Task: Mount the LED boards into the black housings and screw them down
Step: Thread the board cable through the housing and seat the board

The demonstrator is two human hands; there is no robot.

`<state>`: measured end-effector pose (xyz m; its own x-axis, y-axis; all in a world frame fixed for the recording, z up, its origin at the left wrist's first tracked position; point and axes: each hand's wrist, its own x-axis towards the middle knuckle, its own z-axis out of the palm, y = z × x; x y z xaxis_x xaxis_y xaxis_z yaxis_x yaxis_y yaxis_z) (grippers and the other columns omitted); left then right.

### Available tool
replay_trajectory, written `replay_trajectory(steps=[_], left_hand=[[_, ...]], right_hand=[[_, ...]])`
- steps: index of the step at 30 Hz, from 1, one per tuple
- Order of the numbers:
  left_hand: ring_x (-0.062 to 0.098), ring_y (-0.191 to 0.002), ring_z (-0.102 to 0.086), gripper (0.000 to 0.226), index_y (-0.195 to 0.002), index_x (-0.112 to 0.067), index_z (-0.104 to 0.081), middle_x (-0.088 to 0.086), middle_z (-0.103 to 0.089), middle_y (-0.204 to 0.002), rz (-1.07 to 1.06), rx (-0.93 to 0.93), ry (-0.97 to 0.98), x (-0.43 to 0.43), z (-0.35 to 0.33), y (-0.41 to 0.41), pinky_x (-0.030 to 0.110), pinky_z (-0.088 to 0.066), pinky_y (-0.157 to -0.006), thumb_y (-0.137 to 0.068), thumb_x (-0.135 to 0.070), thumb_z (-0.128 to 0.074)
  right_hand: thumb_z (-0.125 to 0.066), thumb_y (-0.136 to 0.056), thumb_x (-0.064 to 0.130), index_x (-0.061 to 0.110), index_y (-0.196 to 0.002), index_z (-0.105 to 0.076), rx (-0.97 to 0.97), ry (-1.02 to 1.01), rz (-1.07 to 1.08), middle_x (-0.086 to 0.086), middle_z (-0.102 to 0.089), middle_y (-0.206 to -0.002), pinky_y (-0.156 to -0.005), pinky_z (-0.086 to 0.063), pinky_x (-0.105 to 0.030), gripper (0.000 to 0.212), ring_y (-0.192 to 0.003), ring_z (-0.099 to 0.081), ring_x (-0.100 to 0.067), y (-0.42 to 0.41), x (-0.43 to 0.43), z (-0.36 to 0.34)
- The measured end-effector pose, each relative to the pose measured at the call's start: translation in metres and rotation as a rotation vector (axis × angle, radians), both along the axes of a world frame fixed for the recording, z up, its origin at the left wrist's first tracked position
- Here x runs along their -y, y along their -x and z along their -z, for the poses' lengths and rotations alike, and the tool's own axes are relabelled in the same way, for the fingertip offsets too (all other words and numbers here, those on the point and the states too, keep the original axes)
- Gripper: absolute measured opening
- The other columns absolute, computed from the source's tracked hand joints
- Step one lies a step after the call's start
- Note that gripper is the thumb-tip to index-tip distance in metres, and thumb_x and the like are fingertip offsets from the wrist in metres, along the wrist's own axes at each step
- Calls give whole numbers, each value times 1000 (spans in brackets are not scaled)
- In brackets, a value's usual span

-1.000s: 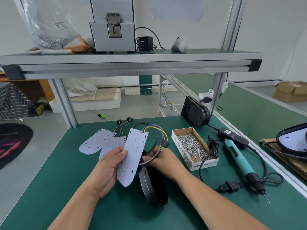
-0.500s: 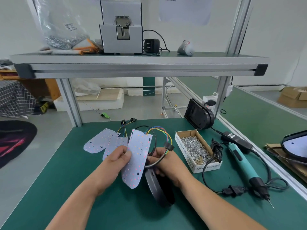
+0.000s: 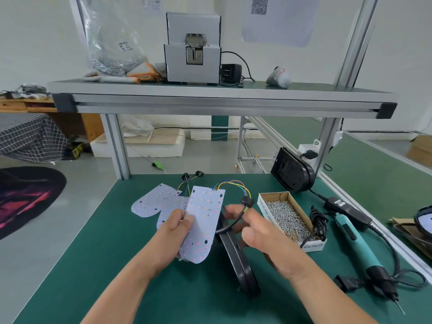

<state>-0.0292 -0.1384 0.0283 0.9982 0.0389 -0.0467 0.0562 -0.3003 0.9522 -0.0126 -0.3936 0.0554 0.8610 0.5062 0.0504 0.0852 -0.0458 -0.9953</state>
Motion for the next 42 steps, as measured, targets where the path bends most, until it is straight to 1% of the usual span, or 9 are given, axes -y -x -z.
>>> replay_trajectory(steps=[6,15,19,24,27,34,36,39,42], left_hand=[[17,-71,-53,28,-112,-30,-58,-3,-61,-83,143,55,137,13,-11,9,31,-47,-68,-104,-56,-52],[28,-91,-61,55,-126,-25,-64,13,-72,-113,184,44,273,9,-10,12,43,-45,-85,-99,-68,-47],[17,-64,-38,57,-122,-36,-70,13,-43,-77,162,56,277,10,-11,11,24,-36,-59,-96,-75,-38],[20,-65,-32,54,-94,-36,-64,8,-36,-71,150,11,277,19,-14,12,30,-32,-64,-102,-75,-28],[23,-71,-28,30,-90,-38,-61,8,-34,-71,167,6,295,23,-16,15,36,-28,-70,-89,-64,-45],[17,-95,-56,71,-134,-13,-59,21,-66,-122,169,-7,262,31,-12,11,38,-51,-86,-78,-57,-65],[0,-97,-68,76,-133,-24,-61,0,-73,-125,173,-32,276,31,-15,13,21,-58,-84,-67,-61,-66],[-20,-83,-66,50,-103,-48,-76,-33,-75,-97,204,6,263,34,-19,18,2,-50,-66,-59,-61,-58],[-5,-93,-72,51,-108,-36,-75,-19,-79,-104,136,20,320,33,-18,16,13,-55,-73,-65,-61,-61]], right_hand=[[-79,-88,22,21,-127,-70,53,-131,90,-7,-75,-126,-106,-52,-40,40,-122,-68,-26,17,-29,11],[-68,-83,8,7,-110,-73,86,-288,286,-23,-74,-111,-98,-55,-47,28,-102,-70,-29,23,-46,16],[-72,-84,11,6,-117,-75,-105,-467,258,-22,-74,-123,-108,-52,-50,34,-121,-69,-40,18,-37,14],[-83,-79,32,14,-110,-81,-328,-552,276,-21,-72,-128,-110,-50,-49,36,-119,-71,-35,11,-30,15],[-86,-83,40,-1,-135,-66,-338,-657,172,-27,-62,-141,-116,-44,-55,70,-133,-60,-41,11,-34,18],[-89,-82,43,-6,-135,-64,-306,-663,14,-28,-60,-143,-114,-46,-55,77,-134,-59,-41,10,-36,15],[-87,-83,41,-7,-141,-58,-299,-614,-18,-29,-57,-146,-117,-42,-61,80,-137,-55,-44,9,-35,13],[-86,-82,46,-2,-138,-61,-303,-509,-59,-27,-66,-136,-92,-60,-53,78,-117,-69,-41,10,-33,11],[-88,-79,52,6,-113,-76,-268,-421,-83,-18,-77,-100,-59,-60,-31,58,-72,-74,-24,10,-32,14]])
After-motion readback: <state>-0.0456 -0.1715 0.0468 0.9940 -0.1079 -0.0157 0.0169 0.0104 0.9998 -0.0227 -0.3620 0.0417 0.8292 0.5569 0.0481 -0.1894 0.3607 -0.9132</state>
